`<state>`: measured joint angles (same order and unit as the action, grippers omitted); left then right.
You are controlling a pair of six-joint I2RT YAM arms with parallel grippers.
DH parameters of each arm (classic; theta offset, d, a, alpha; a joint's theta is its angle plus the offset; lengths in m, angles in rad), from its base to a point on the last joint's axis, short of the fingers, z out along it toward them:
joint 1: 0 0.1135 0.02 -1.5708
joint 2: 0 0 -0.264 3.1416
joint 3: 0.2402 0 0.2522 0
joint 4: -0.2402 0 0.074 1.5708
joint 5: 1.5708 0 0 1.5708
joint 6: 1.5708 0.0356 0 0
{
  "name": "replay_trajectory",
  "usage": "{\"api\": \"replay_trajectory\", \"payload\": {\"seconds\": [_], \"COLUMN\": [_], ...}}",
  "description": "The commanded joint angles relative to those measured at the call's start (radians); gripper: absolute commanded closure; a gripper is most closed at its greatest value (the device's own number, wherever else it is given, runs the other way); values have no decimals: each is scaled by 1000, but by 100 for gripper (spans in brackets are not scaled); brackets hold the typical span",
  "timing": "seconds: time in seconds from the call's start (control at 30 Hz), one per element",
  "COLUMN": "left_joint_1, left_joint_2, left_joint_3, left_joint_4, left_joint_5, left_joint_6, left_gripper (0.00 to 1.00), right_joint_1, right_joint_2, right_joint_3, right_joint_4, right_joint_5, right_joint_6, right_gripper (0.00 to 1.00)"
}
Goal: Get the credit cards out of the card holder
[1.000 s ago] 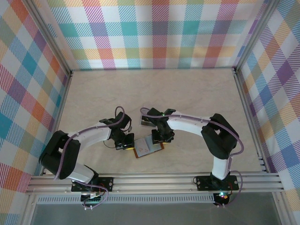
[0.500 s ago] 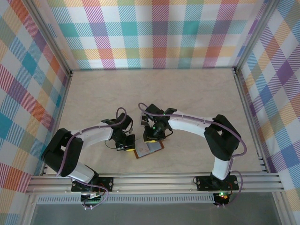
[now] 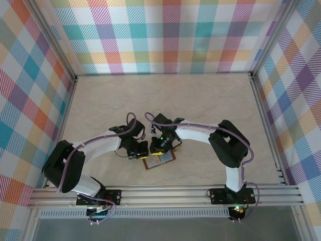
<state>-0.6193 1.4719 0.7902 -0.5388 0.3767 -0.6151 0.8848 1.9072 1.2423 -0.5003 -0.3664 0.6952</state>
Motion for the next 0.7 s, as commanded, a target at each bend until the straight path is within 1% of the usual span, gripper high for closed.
{"api": "replay_trajectory", "payload": {"seconds": [0.0, 0.27, 0.37, 0.53, 0.67], "left_joint_1": [-26, -30, -31, -31, -31], "left_joint_2": [50, 91, 96, 93, 95], "left_joint_3": [34, 46, 46, 41, 44], "left_joint_4": [11, -33, -52, -74, -94], "left_joint_5": [11, -40, -56, -83, -114], "left_joint_6": [-14, 18, 31, 41, 50], "left_gripper": [100, 100, 100, 100, 100], "right_joint_1": [-2, -2, -1, -2, -1], "right_joint_2": [16, 50, 52, 36, 21], "right_joint_3": [-1, -9, -7, 6, 13], "right_joint_4": [-28, -27, -44, -111, -130], "right_joint_5": [20, 20, 45, 131, 149], "right_joint_6": [-15, -21, -26, -37, -40], "right_gripper": [78, 76, 76, 76, 74]}}
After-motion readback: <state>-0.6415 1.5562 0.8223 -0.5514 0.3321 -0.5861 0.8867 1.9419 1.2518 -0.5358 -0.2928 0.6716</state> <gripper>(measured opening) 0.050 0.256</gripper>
